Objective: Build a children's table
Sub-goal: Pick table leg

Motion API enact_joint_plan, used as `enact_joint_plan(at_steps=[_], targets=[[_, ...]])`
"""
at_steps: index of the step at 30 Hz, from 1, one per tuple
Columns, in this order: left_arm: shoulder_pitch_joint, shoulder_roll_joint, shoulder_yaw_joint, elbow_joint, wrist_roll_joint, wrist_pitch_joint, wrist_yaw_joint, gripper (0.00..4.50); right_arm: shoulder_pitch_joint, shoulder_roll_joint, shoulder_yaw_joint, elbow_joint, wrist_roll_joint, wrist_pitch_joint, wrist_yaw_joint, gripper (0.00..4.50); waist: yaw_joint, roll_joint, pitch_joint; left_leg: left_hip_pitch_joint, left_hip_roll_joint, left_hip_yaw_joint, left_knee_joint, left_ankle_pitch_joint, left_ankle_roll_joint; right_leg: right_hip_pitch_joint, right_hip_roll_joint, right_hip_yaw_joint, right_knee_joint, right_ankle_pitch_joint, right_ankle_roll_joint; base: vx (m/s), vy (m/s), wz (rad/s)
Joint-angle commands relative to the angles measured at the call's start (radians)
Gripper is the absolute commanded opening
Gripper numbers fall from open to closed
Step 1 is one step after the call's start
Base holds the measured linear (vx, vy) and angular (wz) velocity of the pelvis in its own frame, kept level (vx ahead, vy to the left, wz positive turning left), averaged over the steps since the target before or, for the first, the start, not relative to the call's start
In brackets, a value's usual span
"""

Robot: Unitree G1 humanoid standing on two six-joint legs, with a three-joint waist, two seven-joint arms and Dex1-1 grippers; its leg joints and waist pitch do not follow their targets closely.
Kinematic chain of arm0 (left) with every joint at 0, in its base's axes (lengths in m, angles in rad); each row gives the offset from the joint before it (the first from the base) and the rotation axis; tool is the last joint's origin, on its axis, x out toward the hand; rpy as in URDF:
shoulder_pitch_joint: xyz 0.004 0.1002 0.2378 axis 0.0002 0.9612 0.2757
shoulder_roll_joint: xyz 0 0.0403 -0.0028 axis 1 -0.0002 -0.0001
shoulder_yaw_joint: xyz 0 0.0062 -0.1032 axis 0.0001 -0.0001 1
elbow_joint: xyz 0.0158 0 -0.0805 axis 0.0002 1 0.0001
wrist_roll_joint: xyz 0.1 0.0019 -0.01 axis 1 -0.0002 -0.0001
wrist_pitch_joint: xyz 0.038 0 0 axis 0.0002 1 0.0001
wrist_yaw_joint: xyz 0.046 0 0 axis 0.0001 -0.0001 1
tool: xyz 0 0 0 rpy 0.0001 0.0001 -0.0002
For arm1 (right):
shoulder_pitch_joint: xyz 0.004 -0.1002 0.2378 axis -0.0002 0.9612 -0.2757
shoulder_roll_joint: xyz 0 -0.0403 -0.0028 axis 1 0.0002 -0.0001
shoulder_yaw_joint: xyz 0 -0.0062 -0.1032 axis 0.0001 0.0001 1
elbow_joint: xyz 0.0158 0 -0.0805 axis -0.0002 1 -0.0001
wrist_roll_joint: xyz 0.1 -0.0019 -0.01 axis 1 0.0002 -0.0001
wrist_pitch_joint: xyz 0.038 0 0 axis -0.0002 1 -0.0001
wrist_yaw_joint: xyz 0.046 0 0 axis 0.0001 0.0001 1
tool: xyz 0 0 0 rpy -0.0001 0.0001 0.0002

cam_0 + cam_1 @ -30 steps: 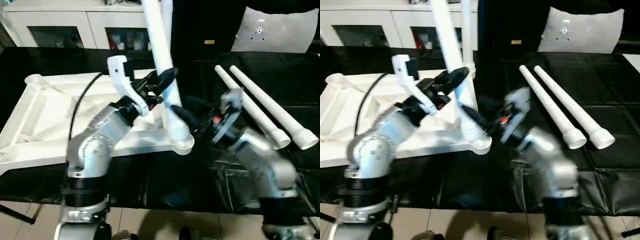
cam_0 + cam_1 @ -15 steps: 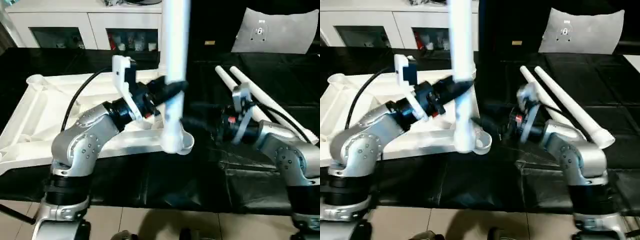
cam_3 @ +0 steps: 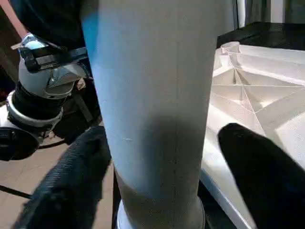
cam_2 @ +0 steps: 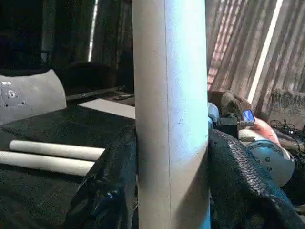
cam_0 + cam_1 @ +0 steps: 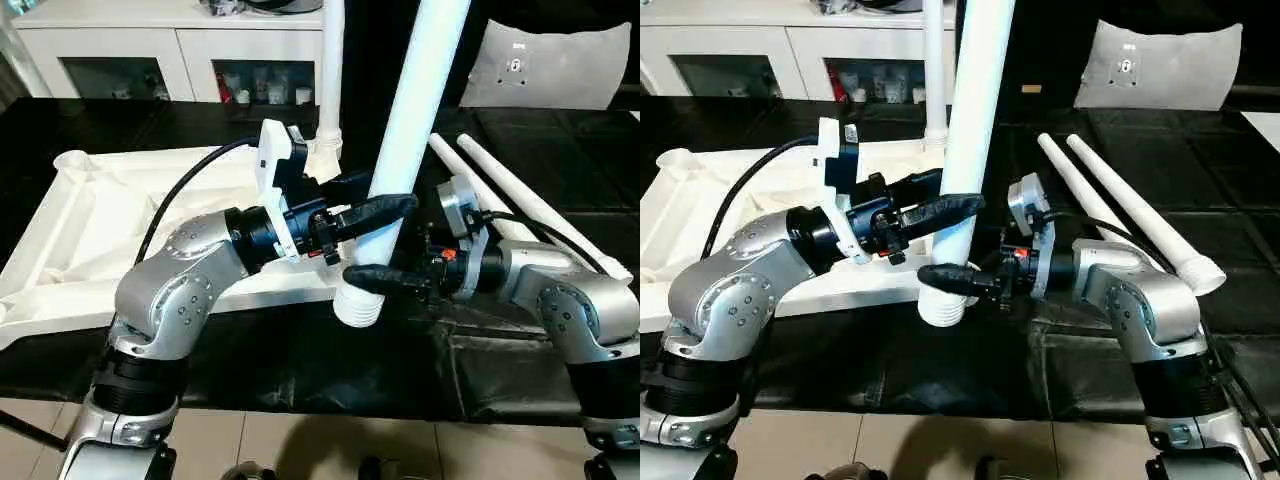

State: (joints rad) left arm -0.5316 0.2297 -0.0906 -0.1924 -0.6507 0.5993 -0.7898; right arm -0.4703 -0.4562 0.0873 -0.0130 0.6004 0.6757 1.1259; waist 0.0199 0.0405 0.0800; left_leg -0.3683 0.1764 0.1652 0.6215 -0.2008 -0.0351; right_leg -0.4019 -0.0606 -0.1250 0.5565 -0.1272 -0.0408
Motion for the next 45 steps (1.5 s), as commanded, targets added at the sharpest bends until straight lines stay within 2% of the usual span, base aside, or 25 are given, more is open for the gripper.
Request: enact_joint_plan(at_steps=[1,3,5,13,21,33,45], targets=[[-0.019,0.004,-0.006,-0.010,0.010,-0.020,-0.008,1.84,-0.013,-0.009,0.009,0.007,0.006,0.013,0.012,3.66,0.001,-0.025,-0.082,0.006,0.039,-0.014,-0.062,-0.129,0.079,0.056,-0.078,0.045,-0.085,-0.530,-0.019,0.000,0.000,0.00],[-0.018,0.002,-0.009,-0.012,0.009,-0.021,-0.009,1.84,-0.012,-0.008,0.010,0.008,0.006,0.014,0.013,3.50,0.001,-0.029,-0.085,0.006,0.039,-0.013,-0.061,-0.124,0.080,0.057,-0.078,0.046,-0.083,-0.525,-0.021,0.000,0.000,0.00],[-0.016,0.000,-0.012,-0.013,0.011,-0.024,-0.010,1.84,-0.012,-0.007,0.013,0.012,0.007,0.013,0.016,3.48,0.003,-0.027,-0.084,0.006,0.040,-0.013,-0.062,-0.120,0.081,0.057,-0.078,0.046,-0.082,-0.521,-0.025,0.000,0.000,0.00],[-0.015,-0.010,-0.022,-0.014,0.015,-0.035,-0.012,1.84,-0.009,-0.004,0.021,0.023,0.011,0.024,0.033,2.59,0.003,-0.029,-0.086,0.008,0.042,-0.014,-0.062,-0.133,0.071,0.056,-0.078,0.044,-0.085,-0.534,-0.017,0.000,0.000,0.00],[-0.012,-0.013,-0.033,-0.016,0.019,-0.037,-0.017,1.84,-0.013,-0.002,0.025,0.027,0.010,0.024,0.040,2.06,0.007,-0.032,-0.090,0.009,0.042,-0.014,-0.062,-0.138,0.066,0.057,-0.079,0.045,-0.084,-0.527,-0.022,0.000,0.000,0.00],[-0.012,-0.006,-0.041,-0.014,0.023,-0.038,-0.025,1.84,-0.011,-0.005,0.031,0.024,0.007,0.022,0.049,1.98,0.010,-0.032,-0.090,0.007,0.043,-0.014,-0.062,-0.127,0.068,0.058,-0.078,0.046,-0.081,-0.515,-0.027,0.000,0.000,0.00],[-0.016,-0.006,-0.042,-0.007,0.026,-0.039,-0.023,1.84,-0.012,0.001,0.037,0.034,-0.027,-0.012,0.029,1.98,0.009,-0.031,-0.089,0.007,0.043,-0.014,-0.062,-0.130,0.068,0.057,-0.078,0.047,-0.080,-0.507,-0.031,0.000,0.000,0.00]])
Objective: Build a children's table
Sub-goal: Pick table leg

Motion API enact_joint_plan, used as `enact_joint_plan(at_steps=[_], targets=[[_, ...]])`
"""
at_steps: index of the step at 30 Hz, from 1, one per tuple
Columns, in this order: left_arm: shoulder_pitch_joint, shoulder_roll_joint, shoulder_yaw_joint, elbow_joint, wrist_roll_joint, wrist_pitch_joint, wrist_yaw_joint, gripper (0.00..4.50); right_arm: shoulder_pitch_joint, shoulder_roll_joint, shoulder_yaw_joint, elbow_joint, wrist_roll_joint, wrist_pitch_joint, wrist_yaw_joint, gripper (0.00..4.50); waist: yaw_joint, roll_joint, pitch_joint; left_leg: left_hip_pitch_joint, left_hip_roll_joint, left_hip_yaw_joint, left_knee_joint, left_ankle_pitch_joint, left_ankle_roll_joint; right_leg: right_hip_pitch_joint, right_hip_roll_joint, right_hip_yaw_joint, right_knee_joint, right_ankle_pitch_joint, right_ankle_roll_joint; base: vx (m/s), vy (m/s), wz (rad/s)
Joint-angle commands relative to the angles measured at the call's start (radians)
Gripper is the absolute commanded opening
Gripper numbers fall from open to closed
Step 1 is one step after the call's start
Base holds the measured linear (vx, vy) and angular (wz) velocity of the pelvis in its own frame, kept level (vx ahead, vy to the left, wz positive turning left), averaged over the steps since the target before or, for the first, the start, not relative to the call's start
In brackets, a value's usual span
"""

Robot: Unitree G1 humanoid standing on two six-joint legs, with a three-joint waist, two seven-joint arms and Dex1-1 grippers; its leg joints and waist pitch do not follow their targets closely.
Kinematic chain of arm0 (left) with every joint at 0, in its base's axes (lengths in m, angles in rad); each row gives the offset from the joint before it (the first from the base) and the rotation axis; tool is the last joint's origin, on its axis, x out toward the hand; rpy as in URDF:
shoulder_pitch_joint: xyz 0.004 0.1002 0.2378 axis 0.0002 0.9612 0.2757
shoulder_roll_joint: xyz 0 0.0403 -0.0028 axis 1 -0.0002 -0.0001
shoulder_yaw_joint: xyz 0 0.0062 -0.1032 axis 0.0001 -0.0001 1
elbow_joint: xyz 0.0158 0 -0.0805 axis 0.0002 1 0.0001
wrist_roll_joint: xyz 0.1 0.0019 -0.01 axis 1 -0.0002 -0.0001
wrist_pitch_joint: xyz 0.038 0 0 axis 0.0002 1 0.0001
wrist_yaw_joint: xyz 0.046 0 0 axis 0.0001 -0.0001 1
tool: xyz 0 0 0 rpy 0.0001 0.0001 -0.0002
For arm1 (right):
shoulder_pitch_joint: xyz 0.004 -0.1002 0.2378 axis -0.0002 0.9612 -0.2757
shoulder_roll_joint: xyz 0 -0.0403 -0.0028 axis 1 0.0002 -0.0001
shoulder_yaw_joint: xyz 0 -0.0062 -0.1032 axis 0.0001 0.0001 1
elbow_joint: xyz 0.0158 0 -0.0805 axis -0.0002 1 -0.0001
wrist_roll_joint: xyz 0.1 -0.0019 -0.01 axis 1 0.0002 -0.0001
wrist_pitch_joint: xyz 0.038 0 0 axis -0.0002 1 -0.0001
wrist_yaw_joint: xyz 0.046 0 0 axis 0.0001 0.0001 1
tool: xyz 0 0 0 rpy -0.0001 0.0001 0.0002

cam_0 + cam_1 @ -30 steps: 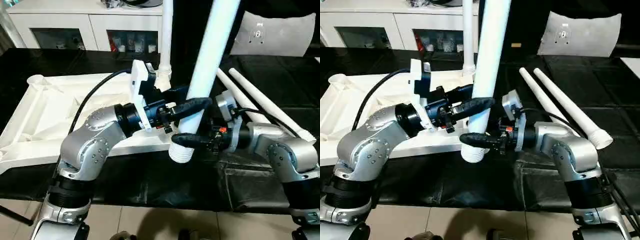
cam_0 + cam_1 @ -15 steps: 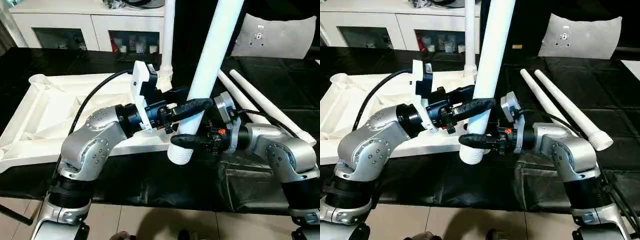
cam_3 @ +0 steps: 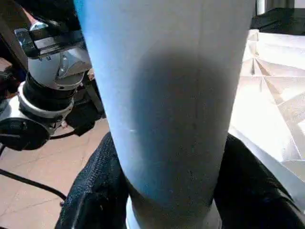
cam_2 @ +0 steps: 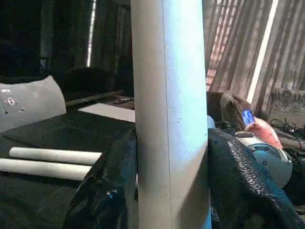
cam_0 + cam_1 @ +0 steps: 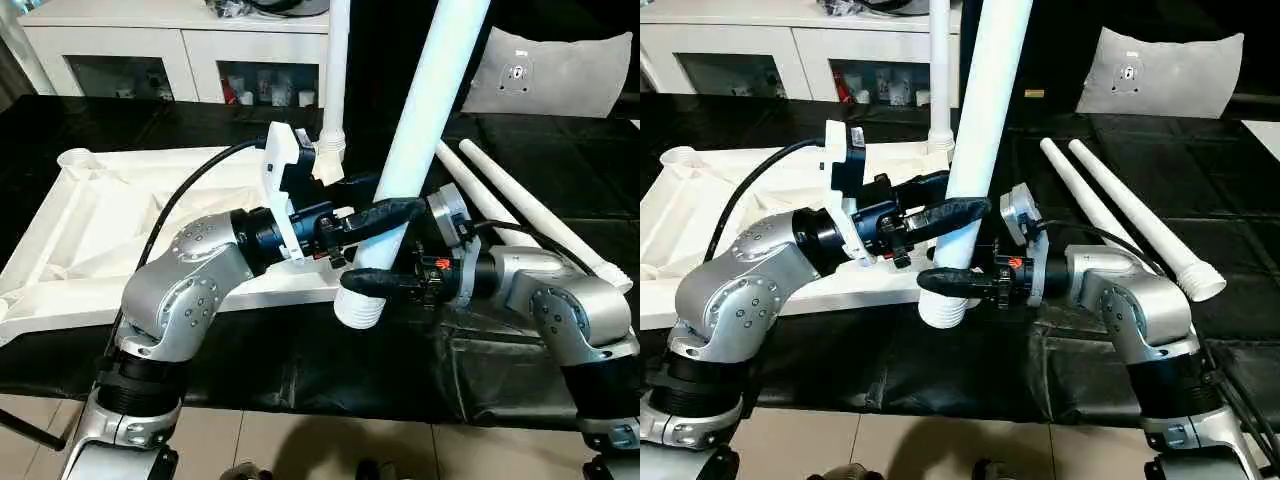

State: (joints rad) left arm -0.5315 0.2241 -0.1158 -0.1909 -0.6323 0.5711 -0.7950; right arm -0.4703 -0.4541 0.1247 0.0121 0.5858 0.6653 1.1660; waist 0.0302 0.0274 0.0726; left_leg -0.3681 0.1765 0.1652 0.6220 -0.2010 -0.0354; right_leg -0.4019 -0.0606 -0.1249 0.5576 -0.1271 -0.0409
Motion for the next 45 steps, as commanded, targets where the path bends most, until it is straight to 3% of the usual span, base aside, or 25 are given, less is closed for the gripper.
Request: enact_joint_plan(at_steps=[1,8,9,15,36,37,40,41,45], targets=[[-0.015,0.000,-0.016,-0.009,0.008,-0.011,-0.017,1.84,-0.010,-0.001,0.001,0.006,-0.013,-0.002,-0.010,1.98,-0.002,-0.019,-0.082,0.007,0.043,-0.014,-0.063,-0.130,0.069,0.058,-0.078,0.047,-0.081,-0.508,-0.032,0.000,0.000,0.00],[-0.015,0.000,-0.013,-0.005,0.008,-0.012,-0.015,1.84,-0.010,0.006,-0.001,0.011,-0.015,-0.005,-0.025,1.98,-0.003,-0.016,-0.079,0.008,0.042,-0.014,-0.063,-0.142,0.066,0.056,-0.077,0.045,-0.085,-0.525,-0.025,0.000,0.000,0.00],[-0.016,0.000,-0.013,-0.004,0.009,-0.013,-0.015,1.84,-0.012,0.007,-0.003,0.014,-0.011,0.000,-0.028,2.53,-0.003,-0.016,-0.079,0.009,0.042,-0.015,-0.063,-0.142,0.066,0.057,-0.077,0.045,-0.085,-0.524,-0.026,0.000,0.000,0.00],[-0.017,0.007,-0.014,-0.002,0.010,-0.013,-0.022,1.83,-0.021,0.005,-0.015,0.015,-0.003,0.007,-0.025,2.98,-0.002,-0.015,-0.081,0.008,0.043,-0.015,-0.063,-0.135,0.065,0.058,-0.078,0.045,-0.082,-0.511,-0.030,0.000,0.000,0.00],[-0.031,0.013,-0.012,0.006,0.016,-0.018,-0.030,1.83,-0.020,-0.001,-0.022,-0.007,0.055,0.048,0.011,2.98,0.001,-0.013,-0.084,0.007,0.044,-0.016,-0.063,-0.125,0.066,0.060,-0.078,0.045,-0.079,-0.494,-0.040,0.000,0.000,0.00],[-0.032,0.014,-0.013,0.005,0.016,-0.018,-0.032,1.83,-0.022,-0.001,-0.023,-0.005,0.057,0.047,0.007,2.71,0.001,-0.013,-0.084,0.007,0.044,-0.015,-0.062,-0.129,0.064,0.059,-0.078,0.045,-0.080,-0.498,-0.039,0.000,0.000,0.00],[-0.032,0.013,-0.015,0.004,0.016,-0.018,-0.032,1.83,-0.023,0.000,-0.023,-0.002,0.059,0.045,0.005,2.60,0.001,-0.013,-0.085,0.007,0.043,-0.015,-0.062,-0.128,0.063,0.060,-0.078,0.045,-0.080,-0.500,-0.038,0.000,0.000,0.00],[-0.033,0.012,-0.015,0.006,0.016,-0.019,-0.031,1.83,-0.024,0.001,-0.022,-0.001,0.059,0.045,0.005,2.31,0.001,-0.014,-0.085,0.007,0.044,-0.015,-0.062,-0.126,0.063,0.060,-0.078,0.046,-0.080,-0.498,-0.038,0.000,0.000,0.00],[-0.034,0.010,-0.015,0.009,0.017,-0.021,-0.031,1.83,-0.025,0.002,-0.023,0.000,0.062,0.048,0.004,2.10,0.001,-0.014,-0.086,0.007,0.043,-0.015,-0.061,-0.126,0.064,0.060,-0.077,0.045,-0.080,-0.496,-0.038,0.000,0.000,0.00]])
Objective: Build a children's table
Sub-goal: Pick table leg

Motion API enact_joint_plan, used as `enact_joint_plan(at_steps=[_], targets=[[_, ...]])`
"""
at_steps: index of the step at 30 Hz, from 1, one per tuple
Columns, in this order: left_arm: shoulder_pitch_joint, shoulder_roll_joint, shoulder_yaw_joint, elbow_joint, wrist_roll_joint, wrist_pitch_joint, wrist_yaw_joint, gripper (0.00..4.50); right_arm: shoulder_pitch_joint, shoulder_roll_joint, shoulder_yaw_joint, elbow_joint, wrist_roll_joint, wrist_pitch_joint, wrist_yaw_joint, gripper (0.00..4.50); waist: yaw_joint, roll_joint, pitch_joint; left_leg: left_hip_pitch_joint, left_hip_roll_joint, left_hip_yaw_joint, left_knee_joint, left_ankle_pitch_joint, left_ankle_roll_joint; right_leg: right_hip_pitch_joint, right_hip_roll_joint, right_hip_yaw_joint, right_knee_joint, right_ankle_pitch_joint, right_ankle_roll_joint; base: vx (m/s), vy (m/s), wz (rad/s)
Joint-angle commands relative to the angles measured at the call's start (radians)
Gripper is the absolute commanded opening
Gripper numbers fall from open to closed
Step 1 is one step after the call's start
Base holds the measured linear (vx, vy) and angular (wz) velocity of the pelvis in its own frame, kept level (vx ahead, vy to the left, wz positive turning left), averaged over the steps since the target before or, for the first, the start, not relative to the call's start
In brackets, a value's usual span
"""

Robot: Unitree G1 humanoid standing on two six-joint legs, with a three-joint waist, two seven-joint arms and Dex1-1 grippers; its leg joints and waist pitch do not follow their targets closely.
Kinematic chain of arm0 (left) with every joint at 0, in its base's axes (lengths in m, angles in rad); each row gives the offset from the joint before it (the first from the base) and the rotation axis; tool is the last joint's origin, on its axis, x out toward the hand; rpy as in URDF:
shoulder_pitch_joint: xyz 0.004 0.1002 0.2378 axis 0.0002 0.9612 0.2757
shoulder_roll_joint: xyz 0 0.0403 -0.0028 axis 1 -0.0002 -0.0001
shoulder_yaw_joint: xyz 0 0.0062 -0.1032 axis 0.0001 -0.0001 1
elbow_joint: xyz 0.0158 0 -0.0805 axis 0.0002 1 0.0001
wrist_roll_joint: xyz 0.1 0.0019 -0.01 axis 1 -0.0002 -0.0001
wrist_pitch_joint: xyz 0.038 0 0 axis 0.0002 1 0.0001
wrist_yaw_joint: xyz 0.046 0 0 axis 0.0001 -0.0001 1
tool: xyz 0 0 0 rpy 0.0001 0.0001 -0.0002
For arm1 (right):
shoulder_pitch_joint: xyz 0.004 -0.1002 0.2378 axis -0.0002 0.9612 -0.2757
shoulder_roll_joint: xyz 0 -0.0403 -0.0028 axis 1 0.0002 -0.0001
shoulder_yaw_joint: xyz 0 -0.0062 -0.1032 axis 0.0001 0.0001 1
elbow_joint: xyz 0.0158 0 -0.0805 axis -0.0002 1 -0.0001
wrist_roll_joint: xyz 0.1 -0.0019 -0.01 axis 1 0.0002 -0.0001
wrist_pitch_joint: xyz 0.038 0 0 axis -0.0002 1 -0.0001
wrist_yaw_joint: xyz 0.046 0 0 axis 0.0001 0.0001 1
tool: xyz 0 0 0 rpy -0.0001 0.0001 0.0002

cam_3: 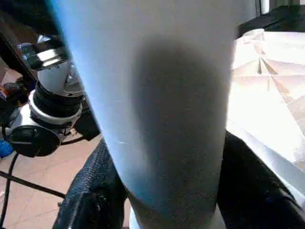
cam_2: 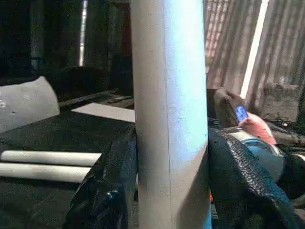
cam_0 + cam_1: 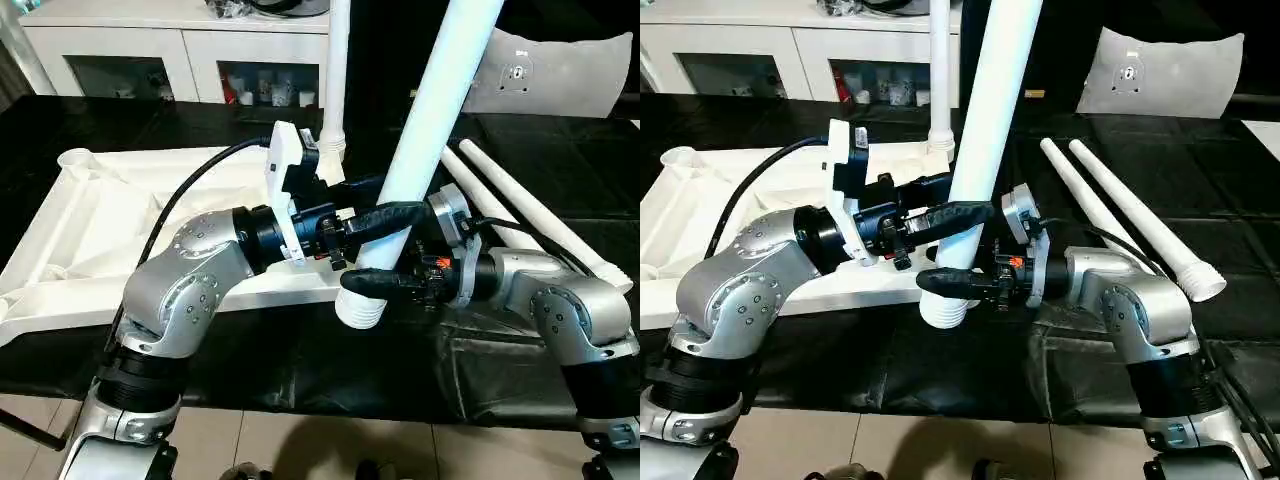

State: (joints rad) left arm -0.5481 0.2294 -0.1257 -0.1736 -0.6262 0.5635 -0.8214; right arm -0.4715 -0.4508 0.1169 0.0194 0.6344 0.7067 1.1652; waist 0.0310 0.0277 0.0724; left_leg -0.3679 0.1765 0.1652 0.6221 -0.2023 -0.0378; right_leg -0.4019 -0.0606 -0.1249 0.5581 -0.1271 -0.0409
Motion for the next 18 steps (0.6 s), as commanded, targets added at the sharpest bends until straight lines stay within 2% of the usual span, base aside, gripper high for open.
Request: enact_joint_plan(at_steps=[1,7,8,14,15,16,18], targets=[[-0.016,0.002,-0.006,-0.011,0.011,-0.012,-0.003,1.83,-0.024,-0.001,-0.015,-0.007,0.014,0.007,0.006,2.10,0.001,-0.012,-0.086,0.007,0.043,-0.015,-0.061,-0.124,0.065,0.061,-0.078,0.045,-0.080,-0.496,-0.039,0.000,0.000,0.00],[-0.017,-0.008,-0.010,-0.003,0.022,-0.022,0.007,1.83,-0.023,-0.005,-0.018,-0.004,0.014,0.005,0.007,2.01,0.001,-0.016,-0.087,0.007,0.044,-0.014,-0.061,-0.116,0.069,0.060,-0.079,0.047,-0.078,-0.486,-0.044,0.000,0.000,0.00],[-0.018,-0.010,-0.011,0.001,0.026,-0.026,0.009,1.83,-0.023,-0.006,-0.019,-0.002,0.013,0.004,0.007,2.01,0.001,-0.022,-0.086,0.007,0.044,-0.014,-0.061,-0.116,0.070,0.060,-0.079,0.047,-0.078,-0.493,-0.042,0.000,0.000,0.00],[-0.016,-0.007,-0.023,0.001,0.024,0.000,0.010,1.83,-0.021,-0.001,-0.020,-0.001,0.005,-0.004,-0.007,1.99,-0.001,-0.016,-0.086,0.007,0.043,-0.014,-0.061,-0.121,0.068,0.059,-0.078,0.045,-0.081,-0.508,-0.031,0.000,0.000,0.00],[-0.016,-0.007,-0.023,0.001,0.024,0.000,0.010,2.39,-0.021,-0.001,-0.020,-0.001,0.005,-0.004,-0.007,1.99,0.000,-0.013,-0.086,0.007,0.043,-0.014,-0.061,-0.123,0.067,0.059,-0.078,0.045,-0.082,-0.508,-0.032,0.000,0.000,0.00],[-0.016,-0.008,-0.026,-0.001,0.020,0.005,0.007,2.53,-0.018,0.001,-0.018,0.000,0.001,-0.008,-0.010,1.99,0.000,-0.011,-0.086,0.007,0.043,-0.015,-0.061,-0.126,0.066,0.059,-0.078,0.045,-0.082,-0.507,-0.031,0.000,0.000,0.00],[-0.016,-0.015,-0.034,-0.006,0.016,0.012,0.005,2.53,-0.013,0.004,-0.015,0.003,-0.013,-0.016,-0.028,1.99,-0.001,-0.012,-0.087,0.007,0.043,-0.015,-0.061,-0.127,0.065,0.059,-0.077,0.044,-0.082,-0.500,-0.033,0.000,0.000,0.00]])
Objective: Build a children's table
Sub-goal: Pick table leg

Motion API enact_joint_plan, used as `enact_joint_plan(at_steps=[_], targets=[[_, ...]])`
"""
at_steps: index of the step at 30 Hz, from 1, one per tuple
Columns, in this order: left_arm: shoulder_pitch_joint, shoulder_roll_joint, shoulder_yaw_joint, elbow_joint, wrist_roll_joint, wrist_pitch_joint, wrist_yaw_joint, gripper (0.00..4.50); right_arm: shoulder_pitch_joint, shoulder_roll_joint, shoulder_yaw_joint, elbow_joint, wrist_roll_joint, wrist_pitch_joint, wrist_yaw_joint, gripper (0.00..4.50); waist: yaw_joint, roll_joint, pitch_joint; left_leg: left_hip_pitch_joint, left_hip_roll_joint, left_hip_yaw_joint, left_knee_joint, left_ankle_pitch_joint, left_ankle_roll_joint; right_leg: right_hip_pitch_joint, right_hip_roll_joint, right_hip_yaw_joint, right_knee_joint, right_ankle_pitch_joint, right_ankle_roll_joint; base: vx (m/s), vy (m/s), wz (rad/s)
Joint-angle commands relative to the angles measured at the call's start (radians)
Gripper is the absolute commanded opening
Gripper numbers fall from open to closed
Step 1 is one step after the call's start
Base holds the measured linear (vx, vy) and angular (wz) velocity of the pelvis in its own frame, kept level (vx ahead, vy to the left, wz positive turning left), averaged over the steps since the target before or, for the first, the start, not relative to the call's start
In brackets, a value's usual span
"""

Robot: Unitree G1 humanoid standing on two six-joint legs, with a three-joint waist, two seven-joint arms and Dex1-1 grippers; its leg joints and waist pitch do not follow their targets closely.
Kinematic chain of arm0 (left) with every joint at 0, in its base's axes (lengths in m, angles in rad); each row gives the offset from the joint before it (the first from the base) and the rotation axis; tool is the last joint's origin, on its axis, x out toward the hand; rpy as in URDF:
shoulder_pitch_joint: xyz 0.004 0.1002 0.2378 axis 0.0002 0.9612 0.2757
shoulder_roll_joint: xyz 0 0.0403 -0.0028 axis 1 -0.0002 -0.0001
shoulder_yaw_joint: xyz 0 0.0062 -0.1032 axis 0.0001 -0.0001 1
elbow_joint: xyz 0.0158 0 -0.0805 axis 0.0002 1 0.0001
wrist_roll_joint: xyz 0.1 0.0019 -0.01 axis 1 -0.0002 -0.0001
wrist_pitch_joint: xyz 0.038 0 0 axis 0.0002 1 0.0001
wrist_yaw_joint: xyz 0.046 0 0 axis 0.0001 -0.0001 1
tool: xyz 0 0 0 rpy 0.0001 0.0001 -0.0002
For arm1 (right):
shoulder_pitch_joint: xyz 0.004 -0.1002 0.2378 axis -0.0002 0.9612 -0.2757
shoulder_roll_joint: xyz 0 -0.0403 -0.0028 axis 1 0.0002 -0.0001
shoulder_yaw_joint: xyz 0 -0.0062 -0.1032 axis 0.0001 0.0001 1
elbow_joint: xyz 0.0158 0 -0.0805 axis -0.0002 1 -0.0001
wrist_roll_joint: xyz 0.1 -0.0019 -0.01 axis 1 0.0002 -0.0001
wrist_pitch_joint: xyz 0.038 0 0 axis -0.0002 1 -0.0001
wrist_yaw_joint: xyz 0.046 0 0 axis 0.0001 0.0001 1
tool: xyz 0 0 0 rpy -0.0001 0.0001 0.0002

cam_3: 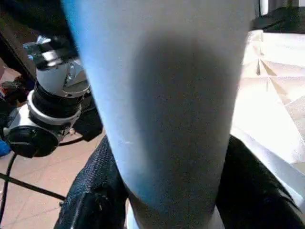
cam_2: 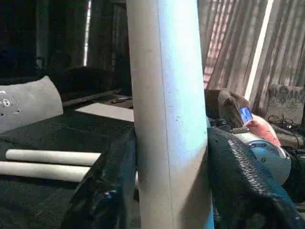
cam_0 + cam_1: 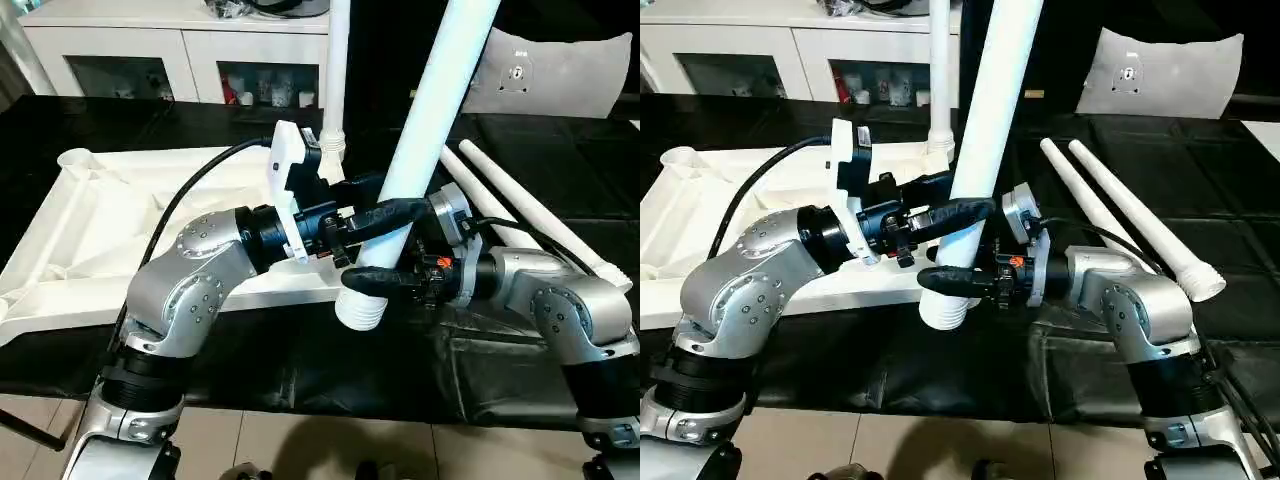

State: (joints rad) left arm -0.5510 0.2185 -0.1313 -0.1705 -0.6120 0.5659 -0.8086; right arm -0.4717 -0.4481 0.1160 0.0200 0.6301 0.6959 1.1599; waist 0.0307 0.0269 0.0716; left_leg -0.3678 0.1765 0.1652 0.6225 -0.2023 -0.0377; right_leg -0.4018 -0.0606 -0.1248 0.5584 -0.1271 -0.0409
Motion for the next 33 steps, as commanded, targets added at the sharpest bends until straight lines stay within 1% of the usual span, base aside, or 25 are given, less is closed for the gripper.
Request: enact_joint_plan(at_steps=[1,3,4,6,7,9,10,12,13,14,15,16,18,20,21,22,24,25,26,27,29,30,31,32,33], targets=[[-0.013,-0.008,-0.039,-0.009,0.007,0.009,-0.012,2.56,-0.011,0.005,-0.014,0.006,-0.016,-0.005,-0.038,1.99,-0.001,-0.015,-0.086,0.007,0.042,-0.015,-0.061,-0.128,0.065,0.059,-0.077,0.045,-0.082,-0.500,-0.034,0.000,0.000,0.00],[-0.012,-0.020,-0.058,0.000,0.024,-0.001,-0.013,2.85,-0.007,0.015,-0.022,0.011,-0.014,0.003,-0.061,1.96,-0.001,-0.016,-0.086,0.005,0.043,-0.015,-0.061,-0.119,0.066,0.060,-0.077,0.045,-0.082,-0.497,-0.034,0.000,0.000,0.00],[-0.012,-0.024,-0.061,0.001,0.026,-0.003,-0.010,2.97,-0.004,0.018,-0.024,0.009,-0.011,0.003,-0.062,1.94,-0.001,-0.013,-0.086,0.007,0.042,-0.014,-0.061,-0.121,0.065,0.059,-0.077,0.045,-0.083,-0.503,-0.032,0.000,0.000,0.00],[-0.015,-0.044,-0.057,0.008,0.018,-0.010,-0.004,3.01,0.002,0.021,-0.027,-0.001,-0.004,0.016,-0.072,1.94,-0.002,-0.016,-0.086,0.006,0.042,-0.014,-0.061,-0.120,0.067,0.060,-0.077,0.045,-0.083,-0.499,-0.033,0.000,0.000,0.00],[-0.017,-0.054,-0.053,0.013,0.011,-0.013,-0.002,3.01,0.005,0.023,-0.028,-0.005,-0.003,0.017,-0.078,1.94,-0.002,-0.015,-0.086,0.006,0.042,-0.014,-0.060,-0.119,0.067,0.060,-0.077,0.045,-0.083,-0.498,-0.033,0.000,0.000,0.00],[-0.020,-0.072,-0.040,0.017,-0.009,-0.014,0.000,3.29,0.013,0.030,-0.034,-0.015,-0.003,0.012,-0.094,1.94,-0.002,-0.016,-0.086,0.006,0.042,-0.013,-0.060,-0.119,0.068,0.059,-0.077,0.045,-0.084,-0.499,-0.032,0.000,0.000,0.00],[-0.021,-0.083,-0.030,0.019,-0.025,-0.012,0.001,3.36,0.017,0.036,-0.038,-0.020,-0.004,0.002,-0.098,1.93,-0.002,-0.017,-0.088,0.005,0.041,-0.013,-0.060,-0.118,0.067,0.061,-0.078,0.045,-0.083,-0.502,-0.030,0.000,0.000,0.00],[-0.020,-0.103,-0.011,0.020,-0.047,-0.012,0.008,3.43,0.023,0.050,-0.052,-0.027,-0.004,-0.009,-0.123,1.93,-0.002,-0.016,-0.086,0.006,0.042,-0.012,-0.060,-0.117,0.068,0.059,-0.078,0.045,-0.086,-0.505,-0.029,0.000,0.000,0.00],[-0.005,-0.136,0.016,0.012,-0.097,-0.015,0.003,3.63,0.033,0.064,-0.060,-0.040,-0.020,0.006,-0.194,1.93,-0.001,-0.026,-0.085,0.005,0.040,-0.011,-0.061,-0.114,0.067,0.058,-0.079,0.044,-0.087,-0.516,-0.027,0.000,0.000,0.00],[-0.005,-0.136,0.016,0.012,-0.097,-0.015,0.003,3.63,0.033,0.064,-0.060,-0.040,-0.020,0.006,-0.194,1.93,-0.001,-0.026,-0.085,0.005,0.040,-0.011,-0.061,-0.114,0.067,0.058,-0.079,0.044,-0.087,-0.516,-0.027,0.000,0.000,0.00],[0.013,-0.164,0.041,0.006,-0.149,-0.009,0.004,3.63,0.040,0.073,-0.053,-0.054,-0.031,0.012,-0.226,1.93,-0.001,-0.025,-0.086,0.003,0.040,-0.013,-0.061,-0.113,0.065,0.061,-0.080,0.043,-0.085,-0.520,-0.023,0.000,0.000,0.00],[0.020,-0.183,0.057,0.006,-0.169,-0.010,0.010,3.83,0.044,0.076,-0.050,-0.065,-0.031,0.023,-0.241,1.93,-0.002,-0.021,-0.085,0.003,0.040,-0.011,-0.061,-0.115,0.065,0.058,-0.079,0.043,-0.089,-0.525,-0.021,0.000,0.000,0.00],[0.020,-0.206,0.078,0.012,-0.185,-0.024,0.025,3.99,0.046,0.080,-0.050,-0.073,-0.032,0.027,-0.253,1.93,-0.003,-0.019,-0.085,0.005,0.038,-0.011,-0.060,-0.125,0.064,0.057,-0.078,0.041,-0.093,-0.535,-0.016,0.000,0.000,0.00],[0.017,-0.227,0.097,0.019,-0.200,-0.035,0.036,4.03,0.050,0.084,-0.052,-0.076,-0.034,0.019,-0.259,1.93,-0.002,-0.023,-0.084,0.006,0.038,-0.011,-0.060,-0.136,0.061,0.057,-0.077,0.038,-0.096,-0.552,-0.007,0.000,0.000,0.00],[0.016,-0.231,0.102,0.020,-0.203,-0.039,0.038,4.10,0.051,0.085,-0.052,-0.076,-0.034,0.016,-0.258,1.93,-0.002,-0.021,-0.082,0.009,0.036,-0.010,-0.059,-0.145,0.060,0.054,-0.077,0.037,-0.101,-0.573,0.001,0.000,0.000,0.00],[0.010,-0.252,0.127,0.026,-0.222,-0.060,0.047,4.27,0.057,0.097,-0.060,-0.069,-0.039,-0.010,-0.264,1.93,-0.001,-0.029,-0.083,0.008,0.037,-0.010,-0.059,-0.146,0.060,0.054,-0.078,0.037,-0.102,-0.583,0.011,0.000,0.000,0.00],[0.003,-0.270,0.154,0.027,-0.239,-0.075,0.061,4.30,0.062,0.112,-0.071,-0.065,-0.045,-0.031,-0.282,1.93,-0.002,-0.027,-0.082,0.006,0.037,-0.010,-0.060,-0.147,0.057,0.055,-0.079,0.036,-0.102,-0.586,0.013,0.000,0.000,0.00],[-0.001,-0.273,0.166,0.029,-0.244,-0.078,0.064,4.30,0.065,0.122,-0.080,-0.068,-0.049,-0.043,-0.299,1.92,-0.005,-0.024,-0.082,0.007,0.038,-0.012,-0.060,-0.154,0.055,0.054,-0.079,0.034,-0.105,-0.588,0.015,0.000,0.000,0.00],[-0.005,-0.272,0.176,0.031,-0.251,-0.078,0.067,4.30,0.068,0.129,-0.089,-0.073,-0.051,-0.049,-0.318,1.92,-0.006,-0.023,-0.082,0.008,0.037,-0.012,-0.060,-0.157,0.053,0.053,-0.078,0.034,-0.105,-0.586,0.022,0.000,0.000,0.00],[-0.008,-0.270,0.186,0.032,-0.253,-0.078,0.072,4.30,0.072,0.137,-0.099,-0.085,-0.050,-0.059,-0.343,1.91,-0.007,-0.023,-0.083,0.008,0.037,-0.012,-0.060,-0.158,0.052,0.053,-0.077,0.035,-0.104,-0.585,0.024,0.000,0.000,0.00],[-0.007,-0.270,0.188,0.031,-0.251,-0.078,0.075,4.30,0.073,0.139,-0.103,-0.089,-0.049,-0.061,-0.351,1.91,-0.008,-0.024,-0.083,0.009,0.036,-0.013,-0.061,-0.156,0.052,0.054,-0.075,0.034,-0.103,-0.579,0.030,0.000,0.000,0.00],[-0.011,-0.266,0.189,0.045,-0.220,-0.084,0.110,4.30,0.075,0.141,-0.105,-0.093,-0.051,-0.066,-0.363,1.91,-0.009,-0.025,-0.083,0.008,0.036,-0.013,-0.061,-0.157,0.054,0.054,-0.075,0.034,-0.104,-0.579,0.030,0.000,0.000,0.00],[-0.015,-0.248,0.181,0.078,-0.129,-0.109,0.178,4.30,0.074,0.144,-0.105,-0.087,-0.077,-0.067,-0.413,1.91,-0.009,-0.023,-0.084,0.007,0.037,-0.014,-0.061,-0.154,0.052,0.054,-0.074,0.034,-0.101,-0.568,0.034,0.000,0.000,0.00],[-0.015,-0.240,0.176,0.087,-0.097,-0.123,0.196,4.30,0.072,0.144,-0.104,-0.084,-0.091,-0.064,-0.435,1.91,-0.013,-0.024,-0.082,0.009,0.036,-0.014,-0.063,-0.153,0.051,0.050,-0.069,0.034,-0.103,-0.566,0.044,0.000,0.000,0.00],[-0.006,-0.224,0.162,0.083,-0.068,-0.147,0.177,4.30,0.067,0.143,-0.101,-0.077,-0.112,-0.071,-0.459,1.91,-0.013,-0.023,-0.082,0.009,0.034,-0.014,-0.062,-0.155,0.049,0.052,-0.070,0.033,-0.103,-0.570,0.049,0.000,0.000,0.00]])
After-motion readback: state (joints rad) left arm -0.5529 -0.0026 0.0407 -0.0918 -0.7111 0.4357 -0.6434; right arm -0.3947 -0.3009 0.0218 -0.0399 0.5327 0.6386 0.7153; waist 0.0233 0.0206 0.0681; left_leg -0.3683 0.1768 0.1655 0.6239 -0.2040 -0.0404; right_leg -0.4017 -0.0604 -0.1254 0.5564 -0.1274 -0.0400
